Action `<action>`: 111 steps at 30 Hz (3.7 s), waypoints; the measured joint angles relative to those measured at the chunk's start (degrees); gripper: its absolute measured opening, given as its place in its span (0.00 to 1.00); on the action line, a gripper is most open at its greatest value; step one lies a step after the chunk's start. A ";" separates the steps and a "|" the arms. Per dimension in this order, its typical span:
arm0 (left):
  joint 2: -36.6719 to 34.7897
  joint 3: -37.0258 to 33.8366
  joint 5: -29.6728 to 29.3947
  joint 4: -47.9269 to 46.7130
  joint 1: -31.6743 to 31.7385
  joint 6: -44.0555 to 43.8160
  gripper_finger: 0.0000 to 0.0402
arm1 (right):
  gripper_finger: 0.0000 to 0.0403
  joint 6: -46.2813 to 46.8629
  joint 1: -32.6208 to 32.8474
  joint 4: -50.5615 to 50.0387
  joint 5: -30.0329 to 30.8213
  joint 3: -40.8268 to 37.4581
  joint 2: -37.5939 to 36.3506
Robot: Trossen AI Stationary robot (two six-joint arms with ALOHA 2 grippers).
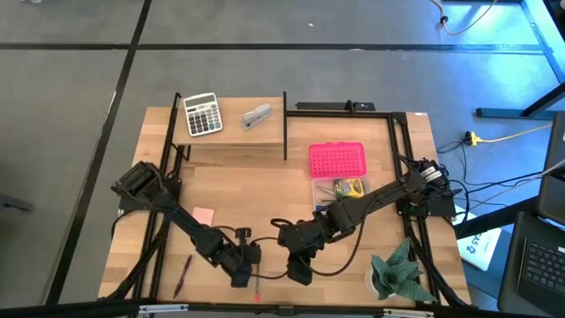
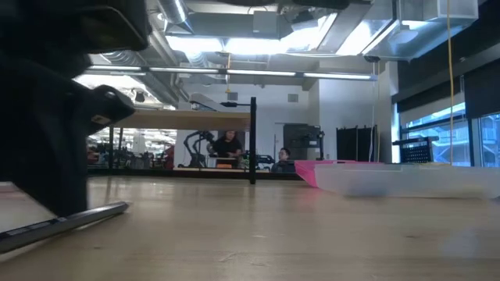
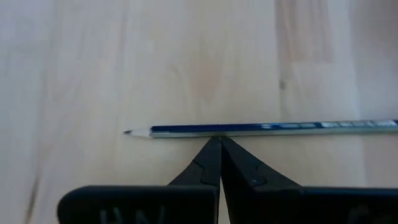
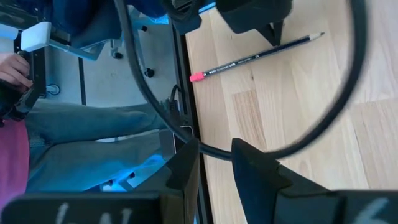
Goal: Pack school essentials
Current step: Put the pink pencil into the pink supply box
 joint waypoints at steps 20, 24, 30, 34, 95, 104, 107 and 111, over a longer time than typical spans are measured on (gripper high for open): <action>1.77 0.00 9.09 8.84 -3.12 5.94 0.00 | 0.24 0.05 0.00 -2.09 -0.01 0.00 0.00; 4.04 0.11 10.40 14.79 -2.84 4.95 0.00 | 0.24 0.00 0.00 -2.11 0.00 0.00 0.00; 4.94 0.11 9.54 17.14 -2.55 5.80 0.00 | 0.24 -0.04 0.00 -2.36 0.00 0.00 0.00; 5.10 0.07 9.09 18.20 -1.19 8.68 0.00 | 0.24 -0.03 0.00 -2.57 0.00 0.00 0.00; -14.02 -0.02 4.93 -3.07 4.47 13.53 0.00 | 0.24 16.88 6.87 0.56 14.21 0.11 -3.33; -16.81 -0.04 5.84 -3.89 -0.07 14.73 0.00 | 0.24 25.31 10.61 5.39 14.60 -0.04 -0.39; -16.74 -0.04 4.91 -4.53 -1.09 14.53 0.00 | 0.24 23.05 11.08 10.52 14.50 -0.09 2.89; -17.34 -0.04 4.30 -5.18 -2.24 14.27 0.00 | 0.24 22.37 10.47 14.61 12.98 0.00 8.04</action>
